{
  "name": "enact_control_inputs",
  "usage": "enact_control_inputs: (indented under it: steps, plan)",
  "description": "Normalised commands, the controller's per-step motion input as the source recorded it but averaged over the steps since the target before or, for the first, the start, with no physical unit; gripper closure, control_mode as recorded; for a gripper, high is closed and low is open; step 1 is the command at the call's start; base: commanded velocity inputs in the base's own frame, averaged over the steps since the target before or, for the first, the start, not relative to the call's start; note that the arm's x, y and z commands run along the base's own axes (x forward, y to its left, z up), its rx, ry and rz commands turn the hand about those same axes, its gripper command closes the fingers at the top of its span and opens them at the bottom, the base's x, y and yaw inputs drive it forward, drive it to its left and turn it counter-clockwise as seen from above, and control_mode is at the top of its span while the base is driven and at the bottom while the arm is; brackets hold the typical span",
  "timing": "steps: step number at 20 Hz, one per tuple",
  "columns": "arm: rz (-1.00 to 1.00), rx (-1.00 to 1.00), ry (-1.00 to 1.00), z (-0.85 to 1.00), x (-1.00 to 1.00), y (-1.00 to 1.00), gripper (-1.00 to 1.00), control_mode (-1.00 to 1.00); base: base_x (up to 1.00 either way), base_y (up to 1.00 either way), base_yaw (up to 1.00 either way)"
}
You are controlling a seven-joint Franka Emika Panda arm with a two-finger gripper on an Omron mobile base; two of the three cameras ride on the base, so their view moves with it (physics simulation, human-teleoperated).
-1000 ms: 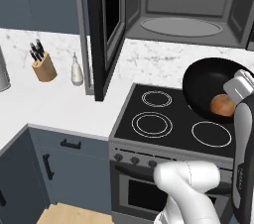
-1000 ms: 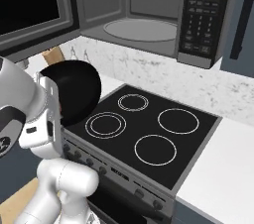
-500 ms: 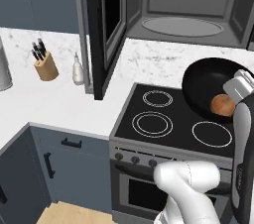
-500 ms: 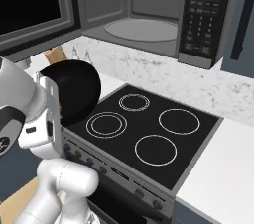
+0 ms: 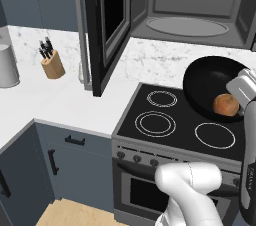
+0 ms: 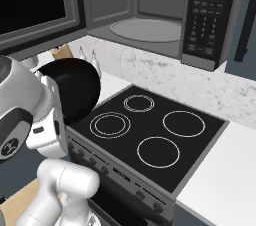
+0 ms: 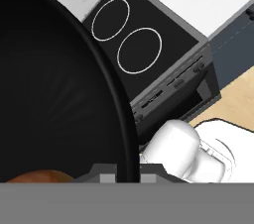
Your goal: Pick the onion from the sink and place it in the bowl. Then pick the bowl and place it in the microwave. Then close the microwave door and press the start button.
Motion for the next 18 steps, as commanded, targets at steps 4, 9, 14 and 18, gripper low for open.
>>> enact_control_inputs:
  steps: [4,9,14,18]
  plan:
    - [-0.06,0.00,-0.17,0.66,-0.06,0.00,1.00,-1.00,0.00,0.00,0.00]
    - [-0.07,0.00,-0.04,0.47,0.04,-0.06,1.00,-1.00,0.00,0.00,0.00]
    - [0.00,0.00,-0.17,0.22,0.43,-0.09,1.00,-1.00,0.00,0.00,0.00]
    - [-0.01,0.00,-0.04,0.24,0.67,-0.01,1.00,-1.00,0.00,0.00,0.00]
